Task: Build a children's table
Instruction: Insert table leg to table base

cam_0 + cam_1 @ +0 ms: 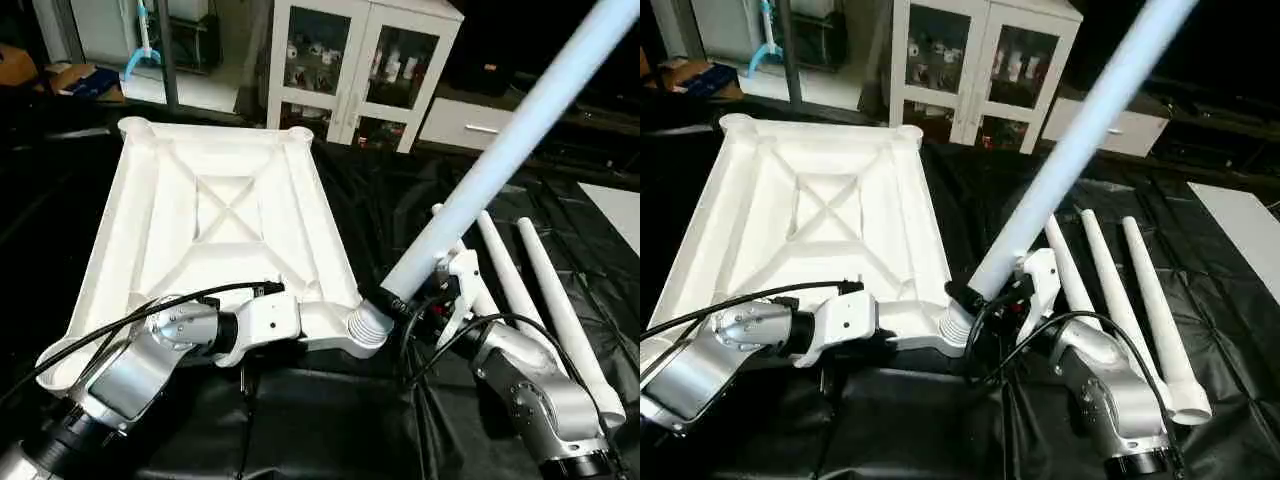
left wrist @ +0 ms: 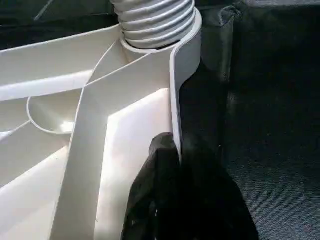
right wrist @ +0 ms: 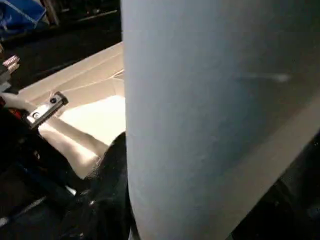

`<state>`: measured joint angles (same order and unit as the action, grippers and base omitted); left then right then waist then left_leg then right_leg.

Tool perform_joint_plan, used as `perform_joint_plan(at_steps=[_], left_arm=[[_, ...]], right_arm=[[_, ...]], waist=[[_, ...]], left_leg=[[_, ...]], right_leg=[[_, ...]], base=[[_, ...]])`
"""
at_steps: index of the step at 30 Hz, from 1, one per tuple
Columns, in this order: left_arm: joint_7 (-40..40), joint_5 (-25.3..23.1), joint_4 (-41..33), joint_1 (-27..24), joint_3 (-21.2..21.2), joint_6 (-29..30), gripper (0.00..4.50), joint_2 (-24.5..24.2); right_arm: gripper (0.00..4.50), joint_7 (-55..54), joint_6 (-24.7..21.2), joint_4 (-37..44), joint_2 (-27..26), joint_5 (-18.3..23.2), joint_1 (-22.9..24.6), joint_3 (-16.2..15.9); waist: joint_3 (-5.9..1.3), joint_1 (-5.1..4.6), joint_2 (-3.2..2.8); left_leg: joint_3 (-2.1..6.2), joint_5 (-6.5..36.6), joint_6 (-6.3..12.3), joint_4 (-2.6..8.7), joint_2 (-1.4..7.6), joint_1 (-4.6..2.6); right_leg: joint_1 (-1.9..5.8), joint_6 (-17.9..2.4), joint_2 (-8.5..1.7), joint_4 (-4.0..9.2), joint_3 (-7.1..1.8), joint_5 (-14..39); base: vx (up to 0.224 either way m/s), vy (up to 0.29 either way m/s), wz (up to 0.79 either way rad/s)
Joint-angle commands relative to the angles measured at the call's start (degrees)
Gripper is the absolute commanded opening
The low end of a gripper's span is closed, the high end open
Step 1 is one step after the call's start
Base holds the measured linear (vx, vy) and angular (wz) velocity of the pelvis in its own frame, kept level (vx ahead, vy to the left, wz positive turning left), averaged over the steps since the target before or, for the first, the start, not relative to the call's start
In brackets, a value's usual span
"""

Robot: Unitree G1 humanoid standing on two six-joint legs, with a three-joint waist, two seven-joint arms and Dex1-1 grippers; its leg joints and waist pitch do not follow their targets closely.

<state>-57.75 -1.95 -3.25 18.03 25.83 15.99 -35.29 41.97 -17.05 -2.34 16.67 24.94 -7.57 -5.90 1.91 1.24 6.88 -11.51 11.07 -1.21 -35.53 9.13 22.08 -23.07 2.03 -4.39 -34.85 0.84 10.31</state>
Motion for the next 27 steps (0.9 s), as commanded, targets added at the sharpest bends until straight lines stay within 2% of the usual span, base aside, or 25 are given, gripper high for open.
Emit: perform_joint_plan(at_steps=[1, 2, 6, 9, 10, 12, 17, 20, 26, 27], left_arm=[[-0.61, 0.01, -1.74, 0.04, 0.54, -0.91, 0.00, 0.13], [-0.64, 0.02, -1.70, 0.06, 0.52, -0.93, 0.00, 0.13], [-0.67, -0.04, -1.66, 0.07, 0.49, -0.90, 0.00, 0.14], [-0.68, -0.13, -1.74, -0.04, 0.48, -0.77, 0.00, 0.15], [-0.70, -0.17, -1.77, -0.11, 0.45, -0.72, 0.00, 0.17], [-0.71, -0.22, -1.81, -0.19, 0.42, -0.62, 0.00, 0.19], [-0.70, -0.49, -1.86, -0.26, 0.19, -0.41, 0.00, 0.30], [-0.70, -0.55, -1.85, -0.26, 0.18, -0.40, 0.00, 0.29], [-0.77, -0.73, -1.63, -0.17, 0.12, -0.58, 0.00, 0.21], [-0.79, -0.76, -1.61, -0.13, 0.10, -0.60, 0.00, 0.23]], right_arm=[[1.87, 0.48, -3.81, -2.56, 3.27, -5.74, 2.32, -3.03], [1.87, 0.68, -4.17, -2.22, 3.31, -5.62, 2.32, -3.31], [1.87, 1.82, -5.72, -1.41, 3.99, -6.09, 2.02, -5.03], [1.87, 2.31, -6.26, -1.47, 4.59, -6.39, 1.68, -6.25], [1.87, 2.65, -6.43, -1.50, 4.97, -6.61, 1.45, -6.94], [1.87, 3.04, -6.57, -1.52, 5.37, -6.96, 1.22, -7.81], [1.87, 4.61, -6.59, -0.83, 6.78, -7.54, 2.87, -9.95], [1.86, 4.18, -6.28, -0.96, 6.53, -7.42, 3.21, -9.73], [1.86, 2.18, -3.36, -2.49, 4.84, -6.74, 4.49, -7.15], [1.86, 1.20, -2.27, -3.16, 4.27, -6.53, 4.75, -6.20]], waist=[[-1.98, -0.71, -1.44], [-1.95, -0.69, -1.62], [-1.98, -0.72, -1.53], [-1.86, -0.81, -1.53], [-1.85, -0.86, -1.25], [-1.82, -0.84, -1.48], [-1.71, -0.94, -1.44], [-1.72, -1.00, -1.37], [-1.70, -1.07, -1.35], [-1.65, -1.10, -1.53]], left_leg=[[2.84, 28.73, -6.26, 6.07, 4.10, -2.06], [2.87, 29.02, -6.34, 6.10, 4.11, -2.09], [2.87, 28.81, -6.30, 6.13, 4.14, -2.06], [2.93, 29.57, -6.35, 6.12, 4.13, -2.08], [2.88, 29.72, -6.32, 6.08, 4.12, -2.07], [3.01, 29.88, -6.46, 6.13, 4.13, -2.08], [3.15, 31.74, -6.68, 6.18, 4.15, -2.22], [3.26, 32.46, -6.69, 6.14, 4.13, -2.20], [3.43, 33.84, -6.80, 6.20, 4.15, -2.20], [3.48, 34.14, -6.83, 6.25, 4.14, -2.22]], right_leg=[[-0.55, -7.27, -3.29, 5.03, -1.77, 25.69], [-0.56, -7.21, -3.28, 5.04, -1.77, 25.89], [-0.56, -7.39, -3.24, 4.96, -1.79, 24.90], [-0.62, -7.25, -3.31, 5.07, -1.79, 26.07], [-0.67, -7.02, -3.31, 5.18, -1.78, 26.86], [-0.67, -6.87, -3.42, 5.22, -1.80, 27.51], [-0.91, -6.23, -3.35, 5.45, -1.76, 28.74], [-0.99, -5.89, -3.44, 5.60, -1.78, 30.00], [-1.14, -5.50, -3.47, 5.79, -1.73, 31.07], [-1.18, -5.49, -3.47, 5.79, -1.74, 31.28]], base=[[0.000, 0.000, 0.00], [0.000, 0.000, 0.00], [0.000, 0.000, 0.00], [0.000, 0.000, 0.00], [0.000, 0.000, 0.00], [0.000, 0.000, 0.00], [0.000, 0.000, 0.00], [0.000, 0.000, 0.00], [0.000, 0.000, 0.00], [0.000, 0.000, 0.00]])
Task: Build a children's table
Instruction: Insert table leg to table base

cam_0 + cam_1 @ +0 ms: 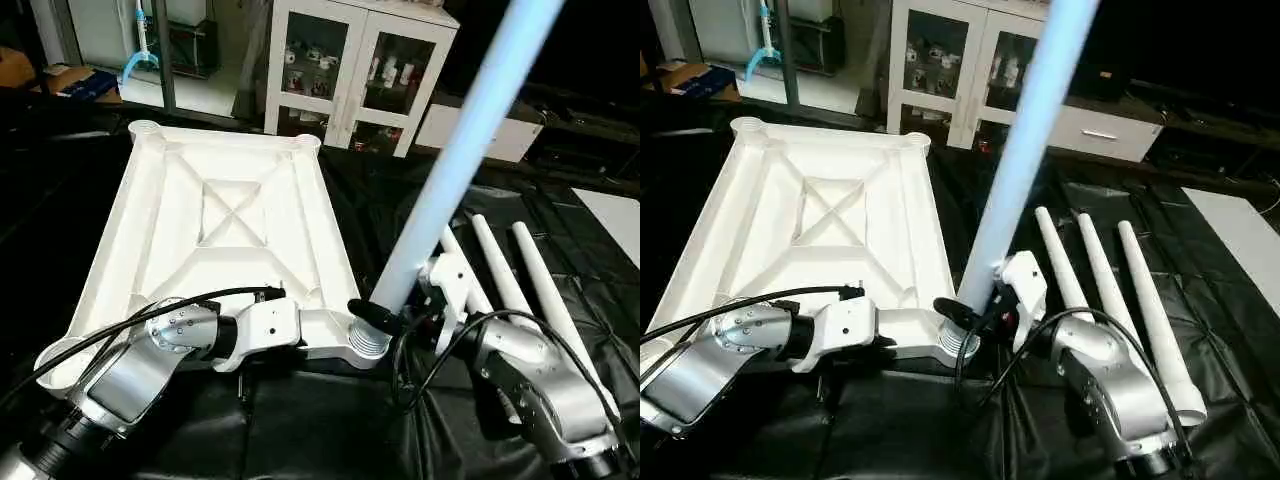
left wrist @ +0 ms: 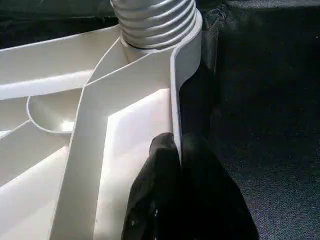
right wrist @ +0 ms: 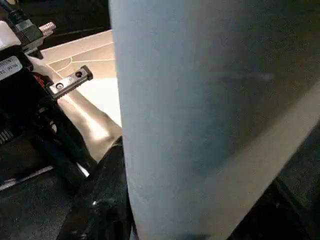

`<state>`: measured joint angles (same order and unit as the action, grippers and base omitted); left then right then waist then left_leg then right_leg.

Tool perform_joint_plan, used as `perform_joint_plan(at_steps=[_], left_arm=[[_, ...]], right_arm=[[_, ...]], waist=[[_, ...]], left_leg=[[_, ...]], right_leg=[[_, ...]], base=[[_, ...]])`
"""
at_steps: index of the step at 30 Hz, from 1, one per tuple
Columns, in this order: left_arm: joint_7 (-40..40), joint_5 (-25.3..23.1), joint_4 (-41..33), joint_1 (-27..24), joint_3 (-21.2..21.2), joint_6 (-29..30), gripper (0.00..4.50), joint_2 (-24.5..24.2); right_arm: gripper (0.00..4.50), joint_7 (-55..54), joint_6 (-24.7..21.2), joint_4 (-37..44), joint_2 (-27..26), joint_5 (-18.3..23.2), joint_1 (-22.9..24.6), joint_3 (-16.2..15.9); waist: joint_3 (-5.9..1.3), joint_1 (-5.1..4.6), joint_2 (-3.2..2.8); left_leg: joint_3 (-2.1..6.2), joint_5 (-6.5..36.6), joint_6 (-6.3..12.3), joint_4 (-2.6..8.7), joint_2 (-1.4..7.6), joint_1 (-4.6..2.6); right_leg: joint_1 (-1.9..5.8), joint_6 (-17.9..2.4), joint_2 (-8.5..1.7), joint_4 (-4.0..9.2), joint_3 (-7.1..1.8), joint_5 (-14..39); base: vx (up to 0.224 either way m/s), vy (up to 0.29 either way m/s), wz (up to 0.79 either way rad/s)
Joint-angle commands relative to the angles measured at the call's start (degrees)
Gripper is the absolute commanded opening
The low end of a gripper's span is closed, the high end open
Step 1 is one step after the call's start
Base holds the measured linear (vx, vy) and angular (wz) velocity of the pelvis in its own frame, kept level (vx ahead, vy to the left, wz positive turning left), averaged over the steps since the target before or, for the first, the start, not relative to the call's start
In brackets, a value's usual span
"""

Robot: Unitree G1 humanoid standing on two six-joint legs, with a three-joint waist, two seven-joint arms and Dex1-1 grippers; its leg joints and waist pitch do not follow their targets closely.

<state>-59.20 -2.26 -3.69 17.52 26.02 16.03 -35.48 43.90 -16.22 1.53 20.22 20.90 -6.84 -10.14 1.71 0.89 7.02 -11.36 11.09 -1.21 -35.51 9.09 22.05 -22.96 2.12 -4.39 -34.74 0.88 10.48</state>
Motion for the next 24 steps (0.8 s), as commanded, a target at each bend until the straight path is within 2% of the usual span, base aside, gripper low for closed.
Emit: perform_joint_plan(at_steps=[1, 4, 9, 16, 21, 24], left_arm=[[0.67, -0.47, -1.13, 0.42, -0.09, -0.65, 0.00, 0.45], [0.65, -0.67, -1.00, 0.57, -0.13, -0.60, 0.00, 0.58], [0.56, -0.63, -0.89, 0.67, -0.23, -0.54, 0.00, 0.60], [0.43, -0.70, -0.84, 0.59, -0.32, -0.58, 0.00, 0.52], [0.40, -0.57, -1.16, 0.41, -0.38, -0.41, 0.00, 0.32], [0.29, -0.48, -1.26, 0.27, -0.48, -0.35, 0.00, 0.15]], right_arm=[[1.86, -1.28, -2.45, -7.46, 0.38, -2.43, 4.13, -1.41], [1.86, -3.10, -0.53, -8.92, -0.62, -2.12, 4.69, 0.29], [1.86, -3.57, -0.67, -9.81, -0.66, -3.04, 5.26, 0.03], [1.86, -1.85, -1.86, -10.48, 0.38, -5.23, 5.32, -2.40], [1.86, -2.81, -0.92, -11.09, -0.01, -4.65, 4.44, -1.74], [1.86, -4.15, -0.61, -11.33, -0.72, -4.36, 3.51, -0.83]], waist=[[-1.42, -0.80, -1.62], [-1.27, -1.20, -1.68], [-1.22, -1.80, -1.97], [-1.11, -1.77, -1.94], [-1.04, -1.79, -1.98], [-1.01, -1.94, -2.19]], left_leg=[[3.33, 34.68, -6.86, 6.17, 4.17, -2.22], [3.63, 36.79, -7.10, 6.26, 4.16, -2.31], [4.08, 39.61, -7.92, 6.79, 4.19, -2.21], [3.90, 39.91, -7.68, 6.80, 4.17, -2.47], [3.91, 40.46, -7.70, 6.83, 4.17, -2.57], [4.09, 41.28, -7.96, 7.00, 4.15, -2.47]], right_leg=[[-1.42, -5.47, -3.51, 5.84, -1.78, 31.72], [-1.50, -5.09, -3.47, 6.07, -1.52, 33.79], [-1.21, -5.02, -3.31, 6.15, -1.04, 33.19], [-1.49, -5.00, -3.48, 6.51, -1.22, 33.25], [-1.63, -4.81, -3.44, 6.62, -1.19, 33.78], [-1.52, -4.70, -3.36, 6.62, -1.03, 33.89]], base=[[0.000, 0.000, 0.00], [0.000, 0.000, 0.00], [0.000, 0.000, 0.00], [0.000, 0.000, 0.00], [0.000, 0.000, 0.00], [0.000, 0.000, 0.00]])
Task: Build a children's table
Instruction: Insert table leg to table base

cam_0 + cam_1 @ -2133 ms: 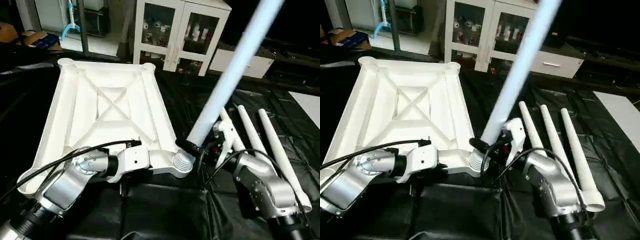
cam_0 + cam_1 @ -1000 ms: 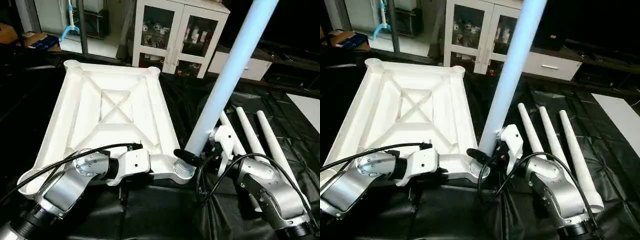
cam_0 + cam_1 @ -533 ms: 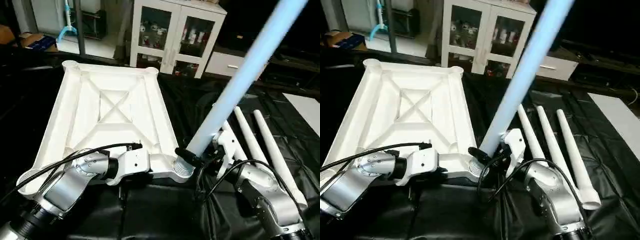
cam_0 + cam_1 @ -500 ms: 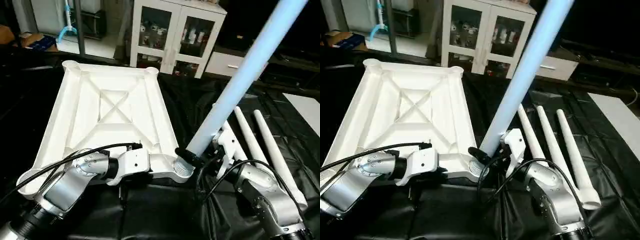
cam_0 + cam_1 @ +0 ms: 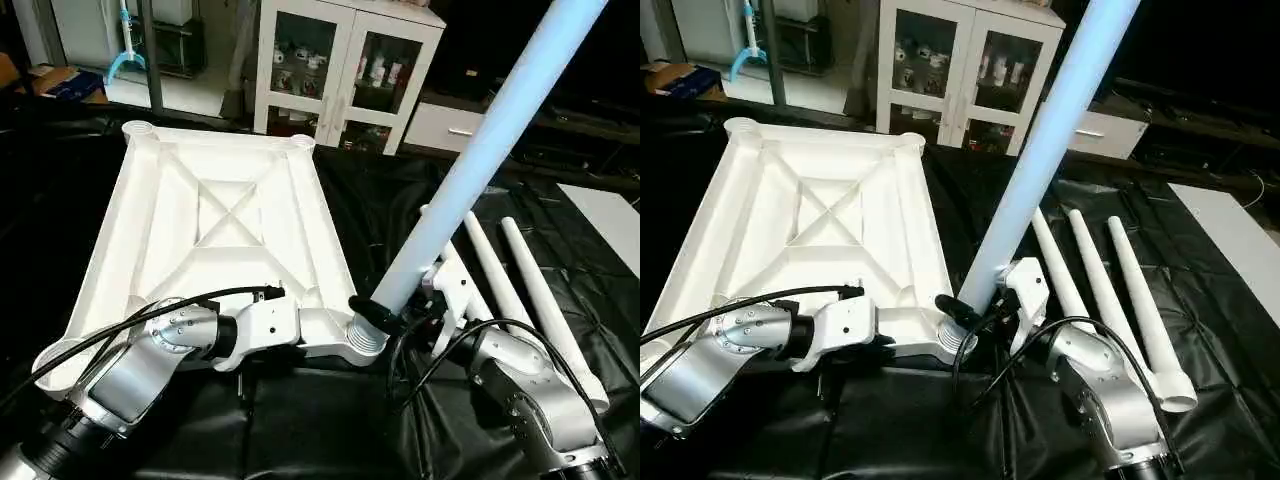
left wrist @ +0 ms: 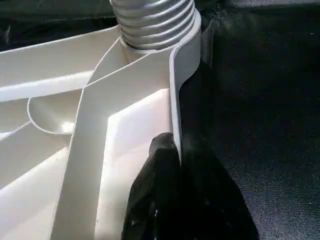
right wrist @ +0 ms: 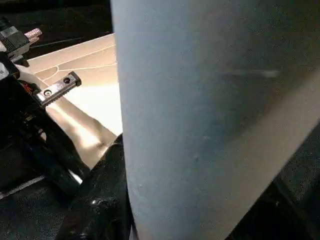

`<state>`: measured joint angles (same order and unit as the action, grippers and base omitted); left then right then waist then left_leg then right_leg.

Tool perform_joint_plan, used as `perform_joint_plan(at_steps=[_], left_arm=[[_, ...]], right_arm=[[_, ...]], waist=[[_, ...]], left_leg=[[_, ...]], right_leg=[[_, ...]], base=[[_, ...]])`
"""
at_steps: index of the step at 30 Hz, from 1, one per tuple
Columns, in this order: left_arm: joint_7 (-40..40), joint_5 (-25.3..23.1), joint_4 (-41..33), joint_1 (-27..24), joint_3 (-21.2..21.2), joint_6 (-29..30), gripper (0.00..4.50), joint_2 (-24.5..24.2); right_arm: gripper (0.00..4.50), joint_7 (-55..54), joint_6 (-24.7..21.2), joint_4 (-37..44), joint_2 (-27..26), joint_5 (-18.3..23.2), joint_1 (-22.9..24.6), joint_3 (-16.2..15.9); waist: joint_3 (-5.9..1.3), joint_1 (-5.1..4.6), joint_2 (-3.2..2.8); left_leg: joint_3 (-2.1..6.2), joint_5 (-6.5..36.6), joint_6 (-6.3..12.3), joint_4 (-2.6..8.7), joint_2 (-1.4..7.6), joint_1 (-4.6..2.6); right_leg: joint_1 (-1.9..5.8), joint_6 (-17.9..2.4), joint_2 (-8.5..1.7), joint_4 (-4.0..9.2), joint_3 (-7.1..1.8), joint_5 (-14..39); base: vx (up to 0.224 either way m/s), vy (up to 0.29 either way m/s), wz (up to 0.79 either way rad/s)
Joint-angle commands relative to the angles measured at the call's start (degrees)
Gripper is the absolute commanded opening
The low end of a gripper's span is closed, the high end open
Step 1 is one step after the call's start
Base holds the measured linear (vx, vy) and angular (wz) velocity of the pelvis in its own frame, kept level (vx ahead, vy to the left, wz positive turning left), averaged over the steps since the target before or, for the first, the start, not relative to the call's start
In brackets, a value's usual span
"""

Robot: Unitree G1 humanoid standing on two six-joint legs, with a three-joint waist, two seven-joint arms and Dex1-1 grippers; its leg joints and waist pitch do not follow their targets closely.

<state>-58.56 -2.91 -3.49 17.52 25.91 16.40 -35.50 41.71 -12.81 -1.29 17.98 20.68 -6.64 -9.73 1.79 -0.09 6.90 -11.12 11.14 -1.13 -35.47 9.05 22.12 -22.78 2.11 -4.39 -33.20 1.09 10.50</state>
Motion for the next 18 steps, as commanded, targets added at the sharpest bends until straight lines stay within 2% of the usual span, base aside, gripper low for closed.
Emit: perform_joint_plan(at_steps=[1, 2, 6, 7, 8, 10, 11, 12, 13, 14, 15, 16, 17, 18], left_arm=[[-0.35, 0.13, -1.50, 0.26, -0.37, -0.62, 0.00, 0.13], [-0.14, -0.13, -1.55, 0.27, -0.40, -0.32, 0.00, 0.05], [1.62, -1.73, -1.54, 0.45, -0.66, 2.50, 0.00, -0.11], [2.17, -2.25, -1.49, 0.55, -0.71, 3.40, 0.00, -0.15], [3.31, -2.85, -1.40, 0.79, -0.94, 5.61, 0.00, 0.18], [4.33, -3.10, -1.47, 1.06, -1.26, 7.99, 0.00, 0.69], [5.23, -3.03, -1.94, 1.41, -1.62, 10.74, 0.00, 1.42], [5.79, -3.10, -2.33, 1.65, -1.78, 12.53, 0.00, 1.86], [6.26, -3.13, -2.77, 1.89, -1.90, 14.18, 0.00, 2.27], [7.88, -3.33, -3.69, 2.71, -2.27, 17.70, 0.00, 3.87], [8.68, -3.53, -3.91, 3.02, -2.44, 18.88, 0.00, 4.58], [10.09, -3.89, -4.31, 3.57, -2.73, 20.95, 0.00, 5.82], [12.92, -4.16, -4.71, 4.56, -3.69, 25.23, 0.00, 8.55], [12.92, -4.16, -4.71, 4.56, -3.69, 25.23, 0.00, 8.55]], right_arm=[[1.86, -2.50, -3.94, -8.51, 1.27, -4.10, 3.07, -0.96], [1.86, -3.97, -3.78, -8.66, 0.65, -4.20, 2.63, -0.27], [1.86, -9.14, -3.50, -10.69, -0.96, -5.78, 0.83, 1.66], [1.86, -10.47, -3.42, -11.30, -1.33, -6.26, 0.32, 2.09], [1.86, -12.64, -3.51, -12.38, -2.03, -6.62, -0.55, 2.88], [1.86, -14.93, -3.50, -13.58, -2.67, -7.14, -1.51, 3.52], [1.86, -17.78, -3.23, -15.15, -3.32, -8.15, -2.74, 4.01], [1.86, -19.52, -3.09, -16.11, -3.74, -8.70, -3.48, 4.34], [1.86, -21.14, -2.93, -17.01, -4.14, -9.28, -4.17, 4.62], [1.86, -24.97, -3.18, -19.15, -5.30, -10.02, -5.87, 5.46], [1.86, -26.24, -3.36, -19.93, -5.73, -10.14, -6.44, 5.77], [1.86, -28.46, -3.67, -21.30, -6.49, -10.36, -7.44, 6.29], [1.86, -33.19, -4.21, -24.00, -7.49, -11.53, -9.20, 6.90], [1.86, -33.19, -4.21, -24.00, -7.49, -11.53, -9.20, 6.90]], waist=[[-1.10, -1.04, -2.13], [-0.99, -1.12, -2.29], [-0.75, -1.65, -2.30], [-0.56, -2.31, -2.39], [-0.44, -2.47, -2.71], [-0.10, -3.11, -3.38], [1.02, -0.35, -4.47], [0.40, 3.18, -3.67], [-1.57, 1.60, -1.32], [-1.54, 1.43, 1.65], [-1.09, 1.21, -0.65], [-1.66, 0.93, -0.09], [-1.98, 1.56, -2.67], [-1.98, 1.56, -2.67]], left_leg=[[3.93, 41.84, -8.19, 7.08, 4.20, -2.57], [3.95, 42.48, -8.35, 7.14, 4.19, -2.60], [4.05, 44.61, -8.59, 7.22, 4.10, -2.72], [4.34, 46.60, -8.89, 7.38, 4.03, -2.71], [4.46, 47.64, -9.16, 7.57, 4.04, -2.72], [4.77, 51.82, -9.94, 9.70, 4.36, -1.76], [1.29, 59.20, -10.64, 17.83, 5.47, 5.13], [-1.25, 56.82, -9.43, 16.12, 3.69, 6.55], [-3.11, 40.71, -9.28, 13.68, 3.15, 0.94], [2.84, 12.69, -6.55, -4.47, 0.99, -5.31], [5.85, 4.42, -3.78, -5.39, 0.45, -2.33], [7.65, 1.44, -3.38, -4.87, -0.16, 2.25], [6.42, 1.02, -9.47, 3.08, 3.55, 0.39], [6.42, 1.02, -9.47, 3.08, 3.55, 0.39]], right_leg=[[-1.63, -4.70, -3.34, 5.11, -1.10, 33.73], [-1.77, -4.71, -3.27, 5.17, -1.06, 33.66], [-2.01, -4.42, -3.13, 5.49, -0.72, 35.47], [-1.85, -4.15, -2.99, 5.70, -0.05, 36.98], [-1.69, -4.21, -2.92, 5.62, 0.26, 36.67], [0.03, -4.97, -1.94, 4.39, 2.39, 31.30], [6.15, -6.03, 0.87, -8.16, 5.39, 18.47], [7.42, -4.63, 1.17, -9.05, 6.31, 13.44], [3.89, -3.49, -1.17, -6.53, 2.09, 24.95], [-5.06, 0.41, -9.62, 7.17, -2.27, 57.44], [-2.37, -1.91, -11.98, 8.15, -5.22, 61.05], [3.00, -4.33, -11.40, 5.90, -5.69, 56.32], [3.15, -9.59, -4.81, 0.90, 0.01, 24.63], [3.15, -9.59, -4.81, 0.90, 0.01, 24.63]], base=[[0.000, 0.000, 0.00], [0.000, 0.000, 0.00], [0.000, 0.000, 0.00], [0.000, 0.000, 0.00], [0.000, 0.000, 0.00], [-0.056, 0.016, -0.12], [-0.123, -0.002, -0.03], [-0.090, -0.041, 0.10], [-0.090, -0.041, 0.10], [0.031, -0.124, 0.02], [0.066, -0.051, -0.38], [0.066, -0.051, -0.38], [0.017, 0.046, -0.27], [0.000, 0.000, 0.00]])
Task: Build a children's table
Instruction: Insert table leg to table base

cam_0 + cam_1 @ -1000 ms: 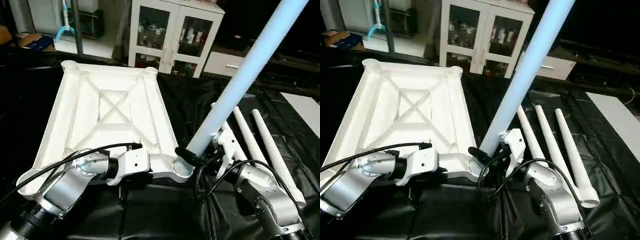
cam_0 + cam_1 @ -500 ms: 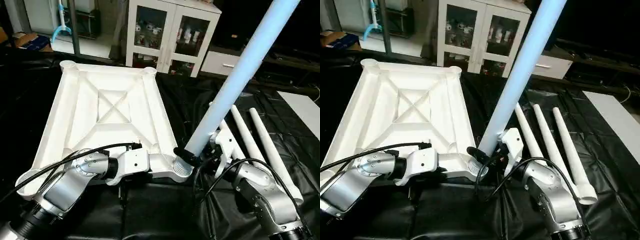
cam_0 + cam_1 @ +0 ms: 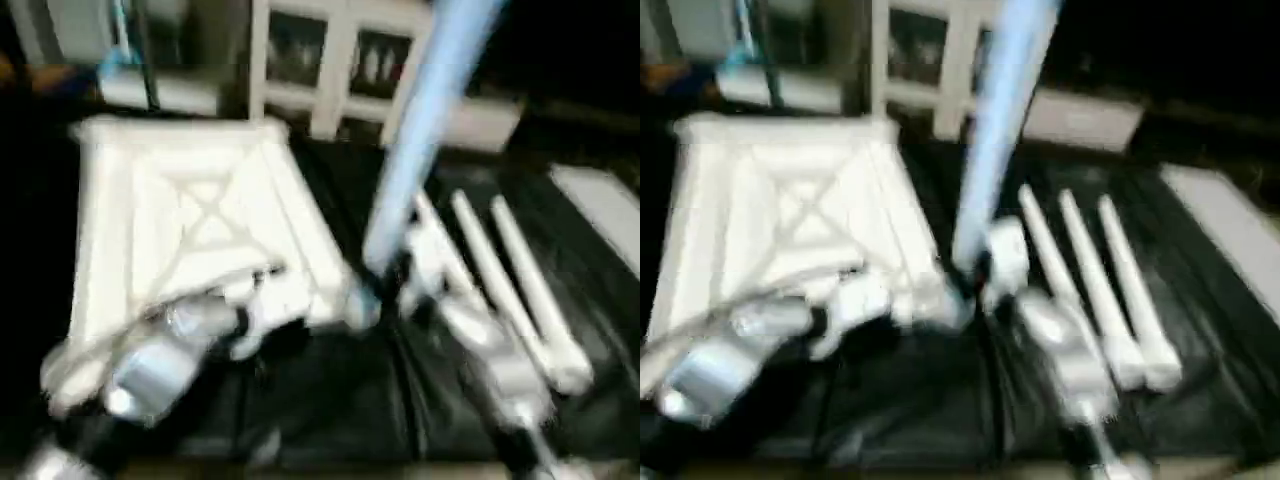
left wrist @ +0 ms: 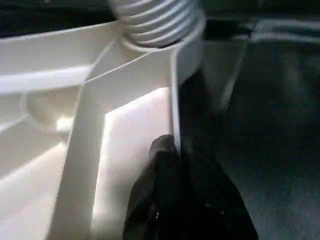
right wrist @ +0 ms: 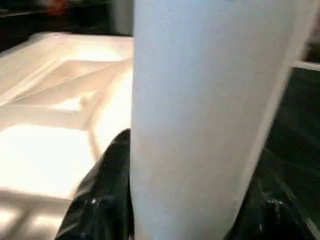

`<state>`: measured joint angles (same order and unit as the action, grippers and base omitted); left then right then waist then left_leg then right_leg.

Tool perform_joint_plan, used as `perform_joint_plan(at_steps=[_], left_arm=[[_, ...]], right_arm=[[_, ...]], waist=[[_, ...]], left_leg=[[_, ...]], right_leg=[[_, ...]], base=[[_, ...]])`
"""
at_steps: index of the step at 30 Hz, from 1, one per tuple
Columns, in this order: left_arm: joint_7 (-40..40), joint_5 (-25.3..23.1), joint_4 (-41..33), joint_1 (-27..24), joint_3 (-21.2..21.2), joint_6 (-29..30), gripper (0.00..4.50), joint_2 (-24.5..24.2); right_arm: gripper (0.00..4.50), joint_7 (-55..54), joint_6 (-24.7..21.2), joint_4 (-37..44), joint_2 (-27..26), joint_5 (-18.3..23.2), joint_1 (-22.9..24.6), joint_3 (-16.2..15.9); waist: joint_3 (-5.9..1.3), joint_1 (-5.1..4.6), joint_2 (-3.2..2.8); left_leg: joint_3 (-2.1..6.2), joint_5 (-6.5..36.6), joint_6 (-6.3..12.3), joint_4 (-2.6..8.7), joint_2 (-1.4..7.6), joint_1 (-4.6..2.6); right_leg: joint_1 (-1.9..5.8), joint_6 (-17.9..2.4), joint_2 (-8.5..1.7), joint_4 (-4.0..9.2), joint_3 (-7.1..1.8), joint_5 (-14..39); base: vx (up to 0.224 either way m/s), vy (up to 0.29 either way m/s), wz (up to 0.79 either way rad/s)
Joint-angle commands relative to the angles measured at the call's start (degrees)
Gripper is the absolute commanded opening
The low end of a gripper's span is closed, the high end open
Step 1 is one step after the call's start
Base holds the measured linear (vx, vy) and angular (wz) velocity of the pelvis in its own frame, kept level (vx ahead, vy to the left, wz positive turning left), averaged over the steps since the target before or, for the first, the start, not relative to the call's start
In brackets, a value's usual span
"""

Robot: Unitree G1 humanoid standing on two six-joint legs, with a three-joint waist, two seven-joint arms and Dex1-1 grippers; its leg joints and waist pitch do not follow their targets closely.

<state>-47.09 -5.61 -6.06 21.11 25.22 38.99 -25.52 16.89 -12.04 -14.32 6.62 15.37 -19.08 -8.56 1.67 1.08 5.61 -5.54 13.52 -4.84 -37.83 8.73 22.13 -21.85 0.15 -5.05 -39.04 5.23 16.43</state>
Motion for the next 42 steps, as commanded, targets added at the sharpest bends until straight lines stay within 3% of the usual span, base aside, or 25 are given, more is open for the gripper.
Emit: perform_joint_plan(at_steps=[1, 2, 3, 4, 5, 6, 7, 9, 17, 18, 19, 21, 22, 25, 28, 29, 30, 31, 33, 34, 36, 37, 38, 41, 42], left_arm=[[4.73, -2.23, -2.38, 2.25, -3.94, 7.54, 0.00, 1.78], [8.78, -3.49, -2.50, 3.74, -4.92, 12.48, 0.00, 5.71], [9.99, -3.83, -2.50, 4.20, -5.23, 13.85, 0.00, 6.94], [12.52, -4.71, -2.04, 4.95, -5.91, 15.00, 0.00, 9.15], [13.96, -5.11, -1.64, 5.42, -6.18, 15.49, 0.00, 10.35], [14.96, -5.51, -1.22, 5.69, -6.31, 15.80, 0.00, 11.06], [15.92, -5.81, -0.77, 5.81, -6.57, 15.49, 0.00, 11.44], [16.40, -6.10, -0.67, 5.95, -6.57, 15.78, 0.00, 11.36], [17.74, -6.64, 0.04, 5.44, -7.36, 13.24, 0.00, 8.42], [14.96, -6.19, 0.86, 4.35, -5.42, 3.56, 0.00, 4.11], [13.11, -6.12, 1.51, 3.73, -4.37, -1.92, 0.00, 1.82], [12.26, -6.16, 1.81, 3.41, -3.83, -4.54, 0.00, 0.78], [10.63, -6.05, 3.10, 2.63, -3.39, -9.98, 0.00, -1.23], [7.37, -5.29, 5.26, 1.47, -2.74, -17.91, 0.00, -4.18], [5.14, -4.36, 8.80, 0.57, -3.25, -24.67, 0.00, -7.21], [5.20, -4.36, 9.07, 0.53, -3.34, -24.96, 0.00, -7.37], [4.30, -3.53, 9.38, 0.12, -4.25, -26.20, 0.00, -7.89], [4.03, -2.47, 9.67, -0.09, -5.00, -27.55, 0.00, -8.22], [3.14, -1.27, 9.70, -0.25, -5.53, -28.56, 0.00, -8.40], [2.17, 0.20, 9.97, -0.44, -5.67, -30.88, 0.00, -9.02], [1.40, 1.00, 9.81, -0.63, -5.72, -31.43, 0.00, -9.16], [-1.16, 3.44, 9.14, -1.38, -5.90, -33.41, 0.00, -9.39], [-2.74, 4.86, 8.65, -1.86, -6.08, -33.91, 0.00, -9.31], [-5.48, 7.50, 8.38, -2.85, -6.46, -35.81, 0.00, -8.19], [-6.30, 8.42, 7.87, -3.25, -6.58, -35.38, 0.29, -7.93]], right_arm=[[1.86, -13.67, -6.10, -14.44, 2.48, -6.49, 1.12, 6.95], [1.86, -21.22, -5.84, -18.49, 1.38, -8.11, -1.48, 7.89], [1.86, -23.31, -5.70, -19.83, 1.04, -8.46, -2.37, 8.15], [1.86, -27.34, -4.64, -21.48, 0.51, -9.47, -3.78, 8.44], [1.86, -29.46, -3.77, -22.66, 0.17, -10.06, -4.83, 8.30], [1.86, -30.94, -3.17, -23.44, -0.21, -10.27, -5.50, 8.32], [1.86, -31.71, -2.27, -23.69, -0.36, -10.79, -5.89, 8.04], [1.86, -32.00, -1.47, -23.75, -0.55, -11.08, -6.11, 7.96], [1.86, -31.01, 4.85, -21.14, -2.15, -10.72, -6.43, 8.36], [1.86, -25.64, 8.80, -19.01, -4.28, -5.95, -7.34, 9.47], [1.86, -22.89, 9.87, -17.28, -5.08, -3.79, -7.56, 10.00], [1.86, -21.88, 10.63, -16.72, -5.45, -2.67, -7.84, 10.10], [1.86, -18.91, 11.58, -13.84, -5.94, -0.11, -8.04, 10.53], [1.86, -14.56, 12.88, -8.85, -5.99, 3.22, -8.00, 10.80], [1.86, -6.97, 9.53, -1.78, -4.71, 9.17, -7.74, 11.01], [1.86, -6.41, 9.16, -1.33, -4.58, 9.62, -7.72, 11.02], [1.86, -3.24, 7.34, 0.19, -3.18, 10.91, -7.40, 10.48], [1.86, -0.77, 6.21, 0.59, -1.91, 11.51, -7.15, 9.96], [1.86, 1.03, 5.79, 0.50, -0.99, 11.76, -7.01, 9.64], [1.86, 4.67, 4.75, -0.52, 0.53, 12.39, -6.91, 9.34], [1.86, 5.86, 4.68, -1.06, 1.01, 12.45, -6.91, 9.24], [1.86, 10.02, 4.13, -3.03, 2.47, 12.37, -7.34, 9.01], [1.86, 11.76, 4.01, -4.02, 3.00, 12.09, -7.80, 8.95], [1.86, 12.95, 3.12, -4.87, 3.67, 12.19, -9.24, 9.52], [1.86, 12.73, 2.99, -4.91, 3.70, 12.20, -9.53, 9.67]], waist=[[-1.65, -2.12, -2.24], [-1.29, -2.07, -2.76], [-1.23, -2.24, -2.89], [-1.17, -2.25, -2.45], [-1.18, -1.76, -1.47], [-1.23, -1.46, -1.22], [-1.54, -1.50, -0.93], [-1.73, -1.56, -1.25], [-2.03, -1.05, -1.25], [-2.33, -0.95, -1.24], [-2.28, -1.13, -1.21], [-2.30, -1.24, -1.57], [-2.36, -1.05, -1.79], [-2.49, -0.92, -1.90], [-2.43, -0.73, -1.47], [-2.52, -0.85, -1.58], [-2.48, -0.92, -0.96], [-2.34, -0.72, -1.48], [-2.20, -0.63, -1.51], [-2.15, -0.38, -0.44], [-2.13, -0.03, -0.96], [-2.13, 0.20, -0.24], [-2.06, 0.40, -0.44], [-2.21, 0.91, -0.26], [-2.24, 1.16, -0.38]], left_leg=[[1.06, 5.28, -6.99, 7.76, 5.62, -2.41], [0.05, 14.24, -7.52, 8.40, 5.13, -2.35], [-0.44, 17.70, -7.99, 8.39, 4.93, -2.48], [-0.77, 20.55, -7.82, 8.35, 4.72, -2.43], [-1.41, 22.83, -6.84, 8.14, 4.47, -2.46], [-1.82, 22.24, -5.70, 7.96, 4.27, -2.13], [-1.88, 19.22, -4.87, 8.16, 4.38, -1.43], [-1.86, 13.42, -4.49, 8.47, 4.69, -0.66], [-2.89, 4.21, -1.51, 8.12, 4.38, -0.99], [-2.88, 2.92, -0.83, 7.97, 4.36, -1.06], [-2.90, 3.58, 0.17, 8.07, 4.37, -0.85], [-2.95, 2.20, 0.95, 8.00, 4.53, -1.18], [-2.94, 0.48, 1.57, 7.79, 4.43, -1.30], [-3.28, -3.73, 1.36, 7.62, 4.51, -1.70], [-3.53, -2.82, 2.27, 7.65, 4.22, -1.51], [-3.44, -2.66, 2.38, 7.71, 4.38, -1.43], [-3.58, -2.29, 2.53, 7.70, 4.48, -1.41], [-3.66, -1.22, 2.62, 7.71, 4.64, -1.66], [-3.88, -0.08, 2.11, 7.75, 4.80, -1.83], [-4.06, 0.92, 2.22, 7.63, 4.69, -1.73], [-4.15, 0.88, 1.77, 7.66, 4.79, -1.79], [-4.19, 0.72, 2.11, 7.52, 4.70, -1.58], [-4.30, 0.37, 2.31, 7.51, 4.73, -1.72], [-4.52, -2.07, 2.77, 7.31, 4.65, -1.76], [-4.64, -2.78, 3.00, 7.24, 4.66, -1.92]], right_leg=[[0.59, -10.28, -1.59, 4.58, -3.10, -4.64], [0.77, -11.15, -2.12, 5.55, -3.46, -1.87], [0.46, -11.22, -2.33, 5.96, -3.70, 1.03], [0.42, -10.67, -2.47, 6.79, -3.82, 4.88], [0.12, -8.99, -2.97, 7.74, -4.39, 11.89], [0.15, -7.35, -3.29, 8.43, -4.81, 16.01], [0.59, -6.32, -3.43, 8.27, -4.97, 14.88], [1.13, -5.90, -3.10, 7.73, -4.79, 8.18], [1.92, -8.19, -2.70, 6.69, -4.78, -8.78], [2.21, -8.66, -2.78, 6.45, -4.73, -10.87], [2.35, -8.60, -2.73, 6.37, -4.78, -11.07], [2.21, -9.04, -2.54, 6.10, -4.76, -13.12], [2.32, -9.59, -2.42, 6.06, -4.69, -14.76], [2.39, -10.32, -2.20, 5.39, -4.71, -19.01], [2.78, -10.37, -2.21, 5.51, -5.01, -18.67], [2.85, -10.52, -2.33, 5.37, -5.08, -18.14], [2.77, -10.64, -2.36, 5.48, -5.12, -17.36], [2.51, -11.12, -2.52, 5.56, -5.25, -15.36], [2.20, -11.85, -2.49, 5.78, -5.32, -12.40], [2.21, -12.20, -2.43, 5.97, -5.36, -10.57], [2.02, -12.33, -2.58, 5.85, -5.52, -9.06], [2.08, -12.62, -2.62, 5.74, -5.46, -8.46], [1.87, -12.66, -2.54, 5.81, -5.51, -8.07], [1.86, -12.84, -2.32, 5.48, -5.63, -10.31], [1.72, -13.00, -2.34, 5.37, -5.65, -11.19]], base=[[-0.065, 0.006, 0.18], [-0.067, -0.001, 0.19], [-0.093, -0.003, 0.24], [0.000, 0.000, 0.00], [0.000, 0.000, 0.00], [0.000, 0.000, 0.00], [0.000, 0.000, 0.00], [0.000, 0.000, 0.00], [0.000, 0.000, 0.00], [0.000, 0.000, 0.00], [0.000, 0.000, 0.00], [0.000, 0.000, 0.00], [0.000, 0.000, 0.00], [0.000, 0.000, 0.00], [0.000, 0.000, 0.00], [0.000, 0.000, 0.00], [0.000, 0.000, 0.00], [0.000, 0.000, 0.00], [0.000, 0.000, 0.00], [0.000, 0.000, 0.00], [0.000, 0.000, 0.00], [0.000, 0.000, 0.00], [0.000, 0.000, 0.00], [0.000, 0.000, 0.00], [0.000, 0.000, 0.00]])
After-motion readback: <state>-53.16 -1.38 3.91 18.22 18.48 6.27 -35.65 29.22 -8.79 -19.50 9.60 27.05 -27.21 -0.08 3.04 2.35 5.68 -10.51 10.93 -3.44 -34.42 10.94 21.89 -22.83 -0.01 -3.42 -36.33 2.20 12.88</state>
